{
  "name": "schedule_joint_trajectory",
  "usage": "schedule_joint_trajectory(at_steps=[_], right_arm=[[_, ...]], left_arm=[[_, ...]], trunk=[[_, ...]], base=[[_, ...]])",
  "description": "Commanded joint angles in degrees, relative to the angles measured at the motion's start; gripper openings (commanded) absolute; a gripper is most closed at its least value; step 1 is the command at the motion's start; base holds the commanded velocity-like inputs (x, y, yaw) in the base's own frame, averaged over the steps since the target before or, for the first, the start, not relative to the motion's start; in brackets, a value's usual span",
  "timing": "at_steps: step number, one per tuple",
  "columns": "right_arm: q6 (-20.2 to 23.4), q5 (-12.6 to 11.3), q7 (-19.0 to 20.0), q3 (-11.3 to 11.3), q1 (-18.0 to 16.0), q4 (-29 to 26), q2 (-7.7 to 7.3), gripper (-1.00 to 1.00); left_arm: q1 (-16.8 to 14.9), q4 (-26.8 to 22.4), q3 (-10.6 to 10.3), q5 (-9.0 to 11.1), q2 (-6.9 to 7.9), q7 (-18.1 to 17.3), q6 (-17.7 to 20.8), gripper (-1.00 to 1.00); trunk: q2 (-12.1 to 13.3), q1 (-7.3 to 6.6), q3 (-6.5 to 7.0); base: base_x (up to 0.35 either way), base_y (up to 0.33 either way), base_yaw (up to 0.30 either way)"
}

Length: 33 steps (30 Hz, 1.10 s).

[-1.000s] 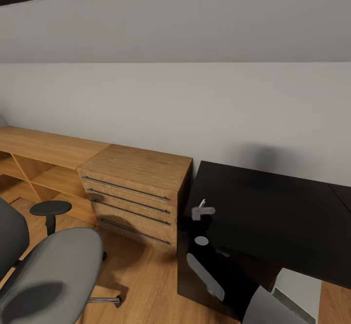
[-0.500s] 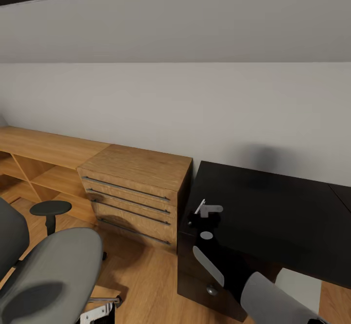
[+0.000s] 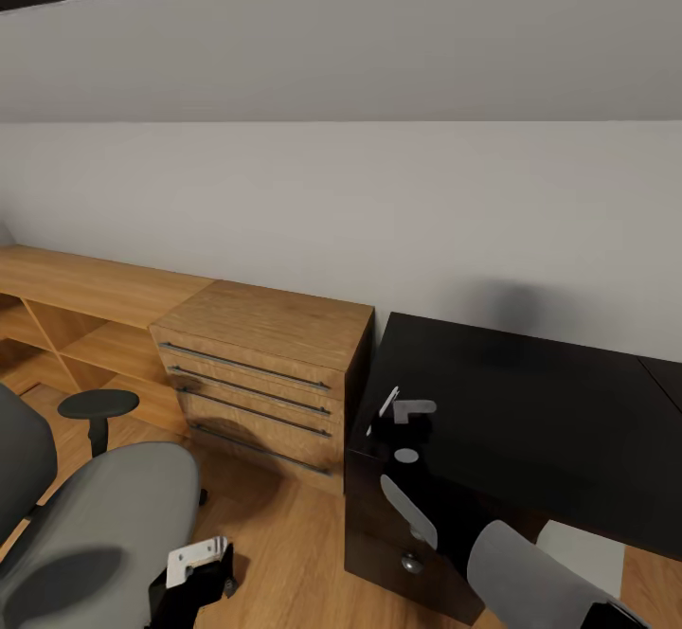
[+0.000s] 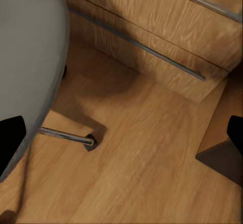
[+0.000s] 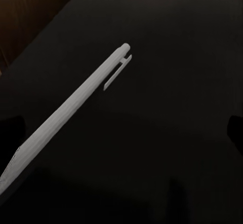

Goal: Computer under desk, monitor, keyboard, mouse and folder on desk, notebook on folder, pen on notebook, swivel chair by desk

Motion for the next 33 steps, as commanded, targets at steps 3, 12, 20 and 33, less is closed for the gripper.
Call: schedule_joint_trajectory(at_steps=[3, 12, 20, 33], right_arm=[[0.4, -0.2, 0.5, 0.3, -0.2, 0.2, 0.00, 1.00], [0.5, -0.4, 1.3, -0.3, -0.4, 0.5, 0.04, 1.00], [0.6, -0.3, 1.4, -1.3, -0.4, 0.5, 0.06, 1.00], [0.6, -0.4, 1.5, -1.4, -0.4, 1.1, 0.14, 1.00]], left_arm=[[0.0, -4.0, -0.3, 0.2, -0.04, 0.2, 4.2, 1.00], [0.0, -16.7, -3.1, 4.5, -0.80, 0.4, 14.3, 1.00], [0.0, -18.2, -3.4, 5.7, -1.13, 0.4, 15.2, 1.00], [0.0, -18.2, -3.1, 6.0, -0.93, 0.5, 15.2, 1.00]], trunk=[[0.0, 0.00, -0.05], [0.0, 0.00, -0.05], [0.0, 0.00, -0.05], [0.0, 0.00, -0.05]], base=[[0.000, 0.000, 0.000], [0.000, 0.000, 0.000], [0.000, 0.108, 0.000], [0.000, 0.110, 0.000]])
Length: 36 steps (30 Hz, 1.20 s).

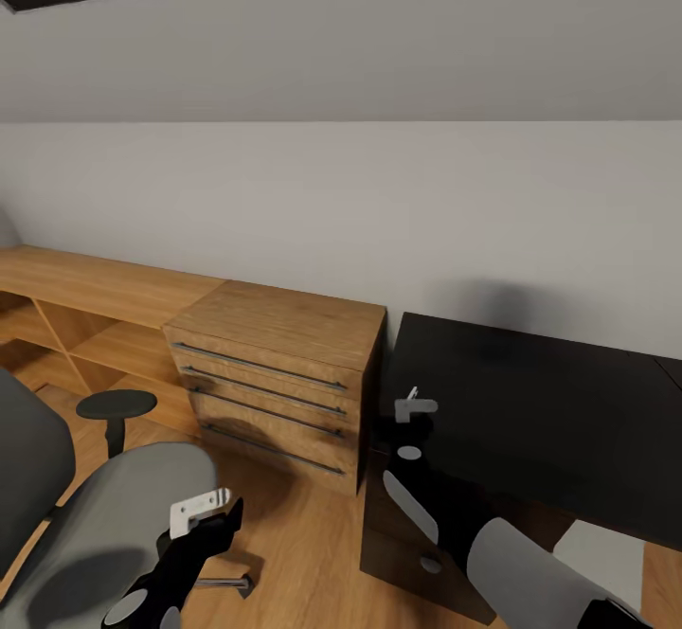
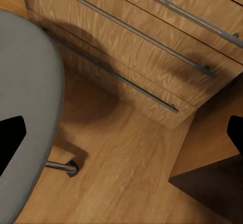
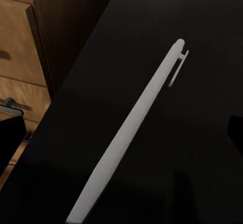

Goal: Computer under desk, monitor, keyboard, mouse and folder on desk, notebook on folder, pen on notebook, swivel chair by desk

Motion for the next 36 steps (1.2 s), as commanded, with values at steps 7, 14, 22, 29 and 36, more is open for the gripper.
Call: schedule_joint_trajectory(at_steps=[7, 14, 22, 29, 36], right_arm=[[0.8, -0.2, -0.4, -0.7, -0.2, 0.5, -0.02, 1.00], [2.8, -0.2, -0.4, -3.0, -0.6, 1.7, 0.05, 1.00], [3.4, -0.2, -0.4, -3.7, -1.1, 2.2, 0.08, 1.00], [3.4, -0.2, -0.4, -3.7, -1.2, 2.3, 0.20, 1.00], [3.5, -0.2, -0.4, -3.8, -1.2, 2.3, 0.45, 1.00]], left_arm=[[0.0, -0.1, 0.1, 0.6, -0.01, 0.3, 0.3, 1.00], [0.0, -0.1, 0.2, 0.6, -0.01, 0.3, 0.3, 1.00], [0.0, -0.2, 0.2, 0.6, 0.00, 0.3, 0.2, 1.00], [0.0, -0.2, 0.2, 0.6, 0.06, 0.3, 0.2, 1.00], [0.0, -0.2, 0.2, 0.6, 0.07, 0.3, 0.2, 1.00]], trunk=[[0.0, 0.00, -0.05], [0.0, 0.00, -0.05], [0.0, 0.00, -0.05], [0.0, 0.00, -0.05], [0.0, 0.00, -0.05]], base=[[0.000, 0.005, 0.000], [0.000, 0.000, 0.000], [0.000, 0.000, 0.000], [0.000, 0.000, 0.000], [0.000, 0.000, 0.000]])
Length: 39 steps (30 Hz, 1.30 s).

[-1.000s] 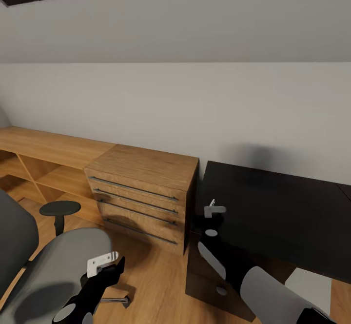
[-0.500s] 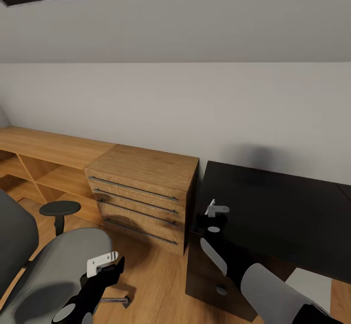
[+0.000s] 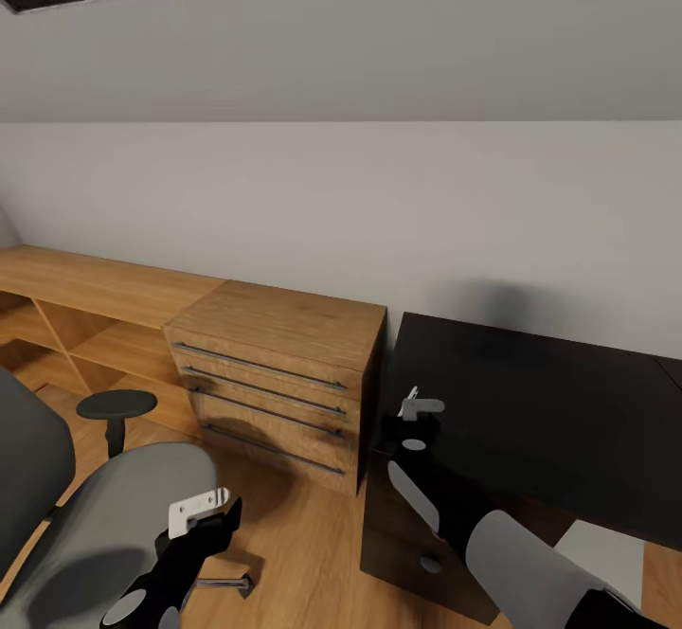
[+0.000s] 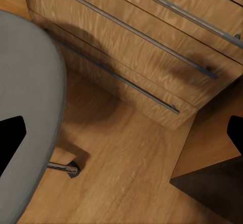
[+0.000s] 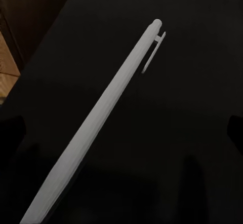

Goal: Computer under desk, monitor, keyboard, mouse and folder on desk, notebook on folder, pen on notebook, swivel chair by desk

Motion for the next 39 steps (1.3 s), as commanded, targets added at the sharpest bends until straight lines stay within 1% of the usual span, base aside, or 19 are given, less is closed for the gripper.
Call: schedule_joint_trajectory(at_steps=[1, 6, 14, 20, 30, 35, 37, 39], right_arm=[[0.4, -0.2, -0.4, 0.3, -0.1, -0.1, 0.01, 1.00], [0.8, -0.2, -0.4, 0.3, -0.1, -0.1, 0.08, 1.00], [1.1, -0.2, -0.4, 0.3, -0.1, 0.0, 0.04, 1.00], [1.2, -0.2, -0.4, 0.3, -0.2, 0.6, 0.09, 1.00], [3.3, -0.2, -0.5, 0.2, -0.4, 1.0, 0.11, 1.00], [4.1, -0.3, -0.5, -0.8, -0.8, 1.1, 0.07, 1.00], [5.6, -0.3, -0.5, -2.1, -0.9, 1.1, 0.03, 1.00], [6.0, -0.3, -0.5, -2.6, -0.9, 1.1, 0.03, 1.00]], left_arm=[[0.0, -0.1, 0.0, 0.6, -0.03, 0.3, 0.3, 1.00], [0.0, -0.1, 0.0, 0.6, -0.02, 0.3, 0.3, 1.00], [0.0, -0.1, 0.0, 0.6, -0.02, 0.3, 0.2, 1.00], [0.0, -0.1, 0.0, 0.6, -0.02, 0.3, 0.2, 1.00], [0.0, -0.1, 0.0, 0.6, -0.02, 0.3, 0.2, 1.00], [0.0, -0.1, 0.0, 0.6, -0.02, 0.3, 0.2, 1.00], [0.0, -0.1, 0.0, 0.6, -0.02, 0.3, 0.2, 1.00], [0.0, -0.1, 0.0, 0.6, -0.02, 0.3, 0.2, 1.00]], trunk=[[0.0, 0.00, -0.05], [0.0, 0.00, -0.05], [0.0, 0.00, -0.05], [0.0, 0.00, -0.05], [0.0, 0.00, -0.05], [0.0, 0.00, -0.05], [0.0, 0.00, -0.05], [0.0, 0.00, -0.05]], base=[[0.000, 0.000, 0.000], [0.015, 0.028, 0.000], [0.107, 0.150, 0.000], [0.014, 0.017, 0.000], [0.001, 0.001, 0.000], [0.000, 0.000, 0.000], [0.000, 0.000, 0.000], [0.000, 0.000, 0.000]])
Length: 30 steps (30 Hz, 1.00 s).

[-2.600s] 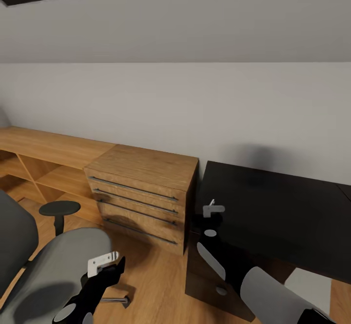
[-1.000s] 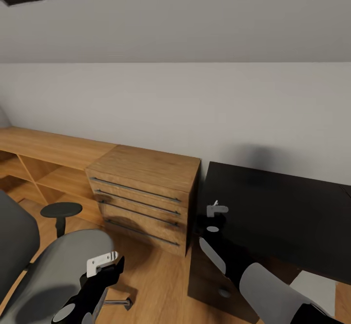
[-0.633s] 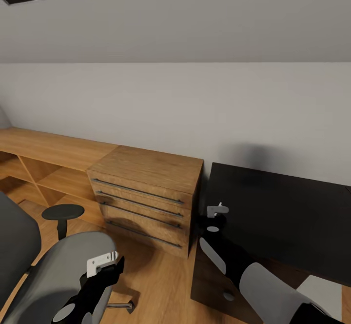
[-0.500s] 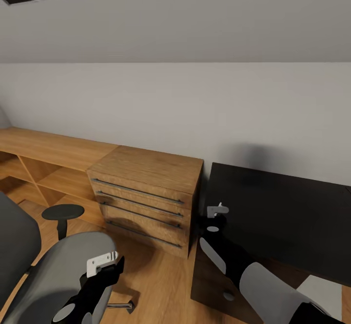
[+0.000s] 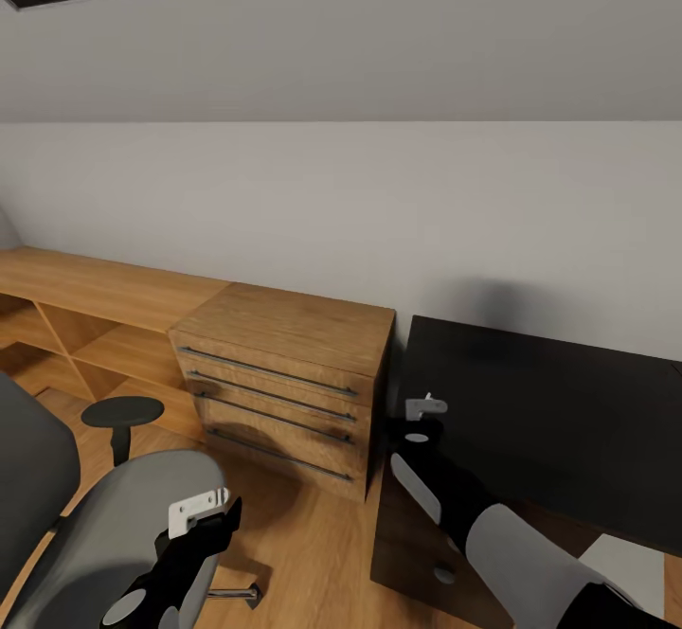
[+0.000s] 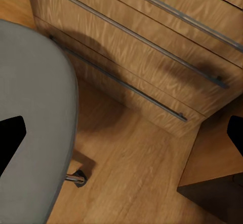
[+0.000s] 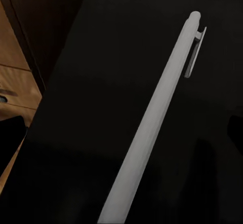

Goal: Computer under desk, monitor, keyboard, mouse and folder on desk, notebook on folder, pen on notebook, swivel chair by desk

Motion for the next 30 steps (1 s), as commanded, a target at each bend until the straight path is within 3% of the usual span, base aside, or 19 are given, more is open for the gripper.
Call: schedule_joint_trajectory(at_steps=[1, 30], right_arm=[[1.1, 0.3, -0.9, -0.1, -0.1, 0.1, -0.10, 1.00], [2.1, 0.3, -1.0, -1.3, -0.2, 0.1, -0.16, 1.00]], left_arm=[[0.0, -0.1, 0.0, 0.6, -0.03, 0.3, 0.3, 1.00], [0.0, -0.1, 0.0, 0.6, -0.03, 0.3, 0.3, 1.00]], trunk=[[0.0, 0.00, -0.05], [0.0, 0.00, -0.05]], base=[[0.000, 0.000, 0.000], [0.000, 0.000, 0.000]])
